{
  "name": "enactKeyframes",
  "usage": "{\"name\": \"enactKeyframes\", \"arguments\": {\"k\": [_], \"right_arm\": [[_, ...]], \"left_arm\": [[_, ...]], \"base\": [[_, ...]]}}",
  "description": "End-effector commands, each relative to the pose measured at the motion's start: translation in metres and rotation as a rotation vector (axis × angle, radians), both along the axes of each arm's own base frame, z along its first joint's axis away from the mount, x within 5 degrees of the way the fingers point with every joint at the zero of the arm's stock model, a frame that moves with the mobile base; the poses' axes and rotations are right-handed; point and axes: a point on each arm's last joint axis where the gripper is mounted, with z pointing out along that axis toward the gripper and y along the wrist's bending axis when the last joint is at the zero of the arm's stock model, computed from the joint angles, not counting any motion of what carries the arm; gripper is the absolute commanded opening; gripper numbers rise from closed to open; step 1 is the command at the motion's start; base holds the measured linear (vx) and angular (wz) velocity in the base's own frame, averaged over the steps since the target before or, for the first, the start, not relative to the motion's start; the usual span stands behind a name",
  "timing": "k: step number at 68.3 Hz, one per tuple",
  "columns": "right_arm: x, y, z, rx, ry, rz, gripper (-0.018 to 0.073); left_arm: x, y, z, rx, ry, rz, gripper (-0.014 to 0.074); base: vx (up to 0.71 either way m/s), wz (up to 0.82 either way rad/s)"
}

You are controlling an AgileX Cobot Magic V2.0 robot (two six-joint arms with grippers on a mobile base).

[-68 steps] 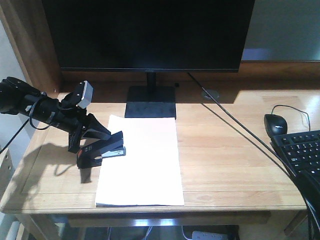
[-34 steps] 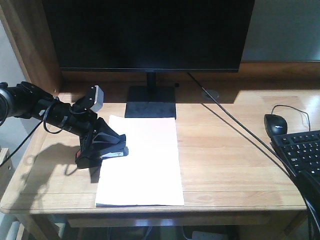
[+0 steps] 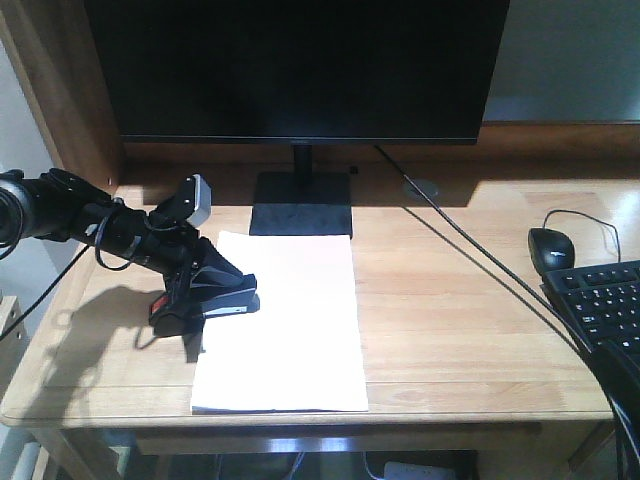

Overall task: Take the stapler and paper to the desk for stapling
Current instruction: 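Grasp the stapler with the left gripper and move it onto the paper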

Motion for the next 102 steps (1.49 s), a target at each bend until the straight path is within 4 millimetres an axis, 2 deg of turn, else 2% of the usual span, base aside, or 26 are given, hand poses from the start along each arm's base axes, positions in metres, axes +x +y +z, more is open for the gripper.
{"name": "enactKeyframes", "arguments": {"k": [1, 14, 29, 82, 92, 102], "right_arm": [[0.001, -0.002, 0.009, -0.009, -0.029, -0.024, 0.0568], [0.001, -0.002, 0.009, -0.009, -0.029, -0.024, 0.0568], [0.001, -0.002, 0.009, -0.009, -0.029, -0.024, 0.0568], [0.0, -0.002, 0.009, -0.01, -0.029, -0.021, 0.0568], [0.0, -0.002, 0.009, -0.01, -0.029, -0.021, 0.0568], [0.0, -0.002, 0.009, -0.01, -0.029, -0.021, 0.0568]], "left_arm": [[0.002, -0.005, 0.022, 0.033, -0.073, -0.005, -0.0006], [0.004, -0.007, 0.018, 0.063, -0.063, 0.024, -0.0006], [0.002, -0.005, 0.005, 0.098, -0.026, 0.002, -0.0006], [0.001, -0.006, 0.004, 0.093, -0.014, -0.012, -0.0006], [-0.001, -0.006, 0.011, 0.084, -0.006, -0.014, -0.0006], [-0.004, -0.007, 0.035, 0.068, -0.003, 0.02, -0.0006]], "base": [[0.0, 0.0], [0.0, 0.0], [0.0, 0.0], [0.0, 0.0], [0.0, 0.0], [0.0, 0.0]]}}
